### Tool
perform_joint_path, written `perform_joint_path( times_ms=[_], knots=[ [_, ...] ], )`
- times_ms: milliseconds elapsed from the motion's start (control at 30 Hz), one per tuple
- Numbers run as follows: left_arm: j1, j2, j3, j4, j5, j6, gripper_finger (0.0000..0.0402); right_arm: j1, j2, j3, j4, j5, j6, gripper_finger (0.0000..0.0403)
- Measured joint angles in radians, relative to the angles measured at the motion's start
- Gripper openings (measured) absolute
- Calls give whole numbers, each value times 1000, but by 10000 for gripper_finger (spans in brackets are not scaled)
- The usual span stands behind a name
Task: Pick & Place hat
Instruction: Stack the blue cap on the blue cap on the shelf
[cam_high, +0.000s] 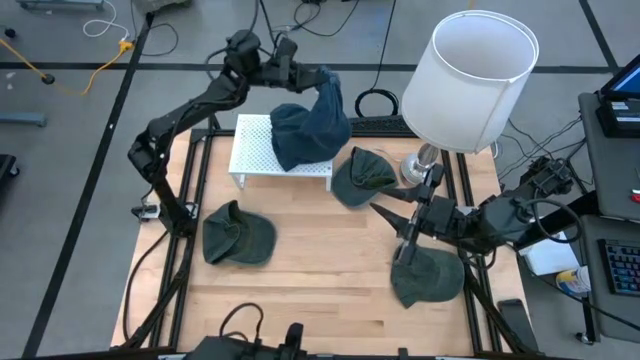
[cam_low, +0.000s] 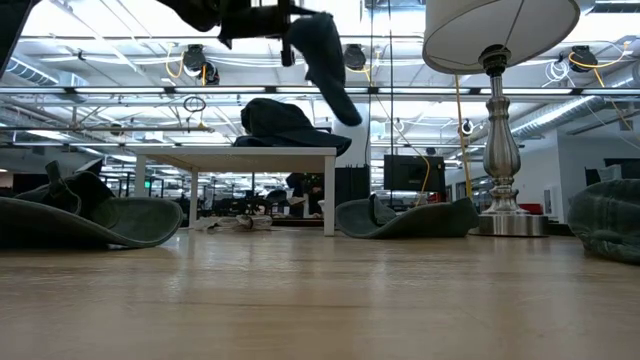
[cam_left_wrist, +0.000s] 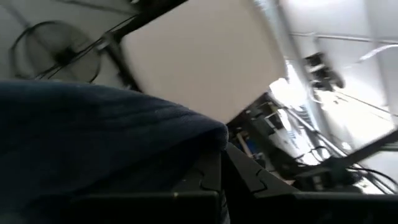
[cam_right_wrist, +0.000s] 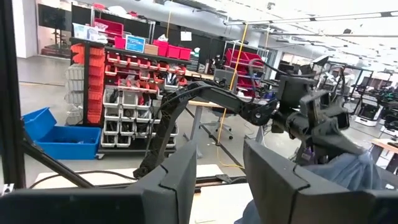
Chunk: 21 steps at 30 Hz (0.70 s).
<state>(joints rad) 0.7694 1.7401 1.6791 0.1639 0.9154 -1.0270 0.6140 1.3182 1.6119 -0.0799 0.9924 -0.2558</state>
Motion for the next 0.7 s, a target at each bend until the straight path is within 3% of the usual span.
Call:
perform_joint_path(
  times_ms=[200,467,700],
  knots=[
    [10,-14,0,-231,-26,151,0,0,0,0,0,0,0,125],
    [51,-35,0,-367,-39,227,0,0,0,0,0,0,0,125],
    [108,-98,0,-621,-98,375,0,0,0,0,0,0,0,125]
  ],
)
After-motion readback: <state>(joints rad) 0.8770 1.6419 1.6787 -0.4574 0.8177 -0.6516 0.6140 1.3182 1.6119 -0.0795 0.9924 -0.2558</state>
